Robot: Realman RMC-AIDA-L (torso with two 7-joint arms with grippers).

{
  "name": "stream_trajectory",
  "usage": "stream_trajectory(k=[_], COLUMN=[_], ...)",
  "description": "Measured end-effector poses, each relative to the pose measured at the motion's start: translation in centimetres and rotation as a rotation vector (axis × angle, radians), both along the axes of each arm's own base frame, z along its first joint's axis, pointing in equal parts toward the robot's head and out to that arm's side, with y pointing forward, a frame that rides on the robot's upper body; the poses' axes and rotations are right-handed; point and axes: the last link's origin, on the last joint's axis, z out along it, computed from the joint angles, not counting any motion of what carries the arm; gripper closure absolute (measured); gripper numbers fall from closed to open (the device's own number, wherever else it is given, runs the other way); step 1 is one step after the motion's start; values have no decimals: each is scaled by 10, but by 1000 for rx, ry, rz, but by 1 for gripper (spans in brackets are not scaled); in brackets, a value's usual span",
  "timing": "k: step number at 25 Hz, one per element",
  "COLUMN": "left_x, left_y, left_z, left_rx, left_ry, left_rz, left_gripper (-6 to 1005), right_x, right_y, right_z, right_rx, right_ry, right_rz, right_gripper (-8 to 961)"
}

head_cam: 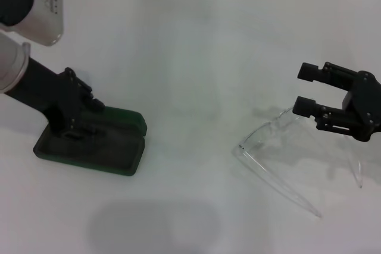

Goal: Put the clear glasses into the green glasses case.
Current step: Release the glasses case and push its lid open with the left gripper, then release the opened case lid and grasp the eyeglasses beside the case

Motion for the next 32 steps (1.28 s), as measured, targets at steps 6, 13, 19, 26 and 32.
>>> stream_trajectory(k=[6, 13, 19, 26, 32], left_x=[4, 0, -9, -12, -7], left_y=[3, 7, 14, 15, 14], left_z=[-1, -4, -11, -17, -20], left_rx=[5, 18, 40, 31, 29], left_ry=[15, 61, 76, 108, 113], left_rz=[-15, -14, -4, -14, -17], left_gripper=[462, 464, 466, 509, 592], right_x=[2, 2, 3, 7, 13], right_y=[-2, -4, -4, -1, 9], right_z=[0, 1, 2, 6, 2], right_rx=[2, 5, 12, 32, -14], right_ry=[0, 8, 10, 13, -50], right_rz=[-4, 0, -4, -33, -117], right_gripper=[201, 202, 204, 205, 207])
